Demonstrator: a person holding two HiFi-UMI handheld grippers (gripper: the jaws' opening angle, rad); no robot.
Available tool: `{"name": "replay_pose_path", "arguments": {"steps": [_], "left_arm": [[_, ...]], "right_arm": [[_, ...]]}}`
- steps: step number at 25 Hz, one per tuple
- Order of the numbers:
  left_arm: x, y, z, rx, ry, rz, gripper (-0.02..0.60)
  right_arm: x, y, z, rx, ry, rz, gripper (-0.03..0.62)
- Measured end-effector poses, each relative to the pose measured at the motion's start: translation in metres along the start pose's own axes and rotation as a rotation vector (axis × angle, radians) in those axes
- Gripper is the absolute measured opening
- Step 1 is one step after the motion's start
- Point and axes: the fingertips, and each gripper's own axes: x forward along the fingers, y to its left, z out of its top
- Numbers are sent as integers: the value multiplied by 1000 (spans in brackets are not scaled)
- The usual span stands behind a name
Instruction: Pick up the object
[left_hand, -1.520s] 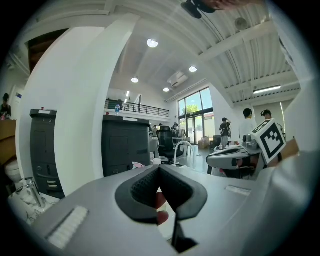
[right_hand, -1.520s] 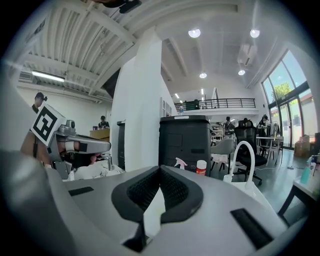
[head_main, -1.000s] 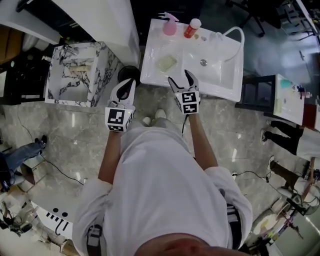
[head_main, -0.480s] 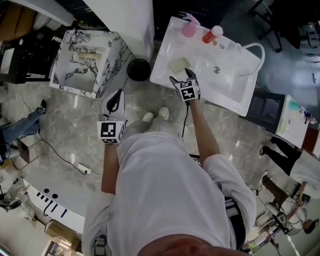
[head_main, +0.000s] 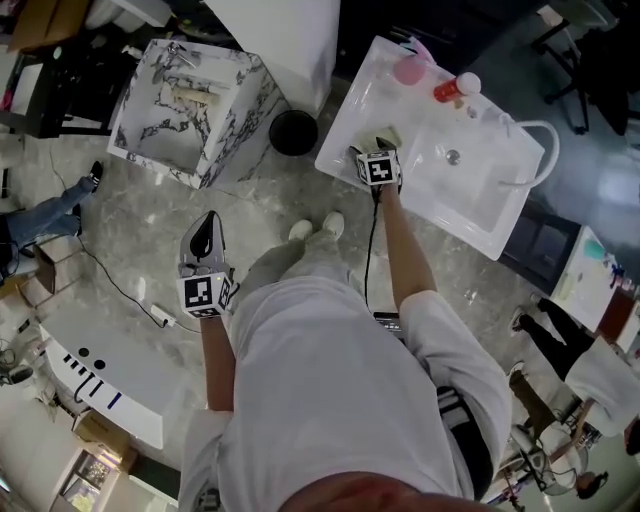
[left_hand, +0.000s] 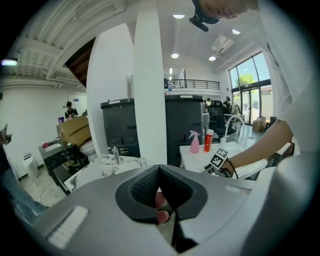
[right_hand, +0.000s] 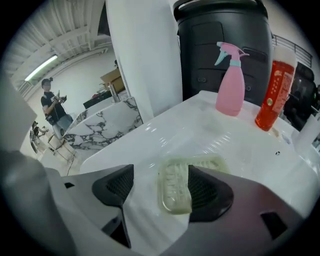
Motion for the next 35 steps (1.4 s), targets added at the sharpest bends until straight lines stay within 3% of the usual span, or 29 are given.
{"name": "replay_pose_path", "arguments": {"steps": [5, 12, 17, 21, 27, 30, 35], "left_arm": [[-7, 4, -7, -15, 16, 24, -3], [-9, 6, -7, -18, 6, 17, -3], [-7, 11, -3, -20, -12, 5, -3], [-8, 11, -3, -16, -24, -11, -3], [-10, 15, -3, -37, -59, -29, -3], [-7, 14, 1, -31, -80, -61, -3], [3, 2, 17, -14, -128, -139, -3]], "right_arm": [[13, -2, -5, -60, 36, -18, 314], [3, 3, -15, -178, 101, -101, 72], [1, 10, -18, -276, 128, -99, 54], [-10, 15, -11, -210, 80, -74, 52], [-38, 32, 17, -58, -70, -18, 52], [-62, 46, 37, 20, -153, 15, 52], [-116, 76, 69, 58, -295, 46, 52]]}}
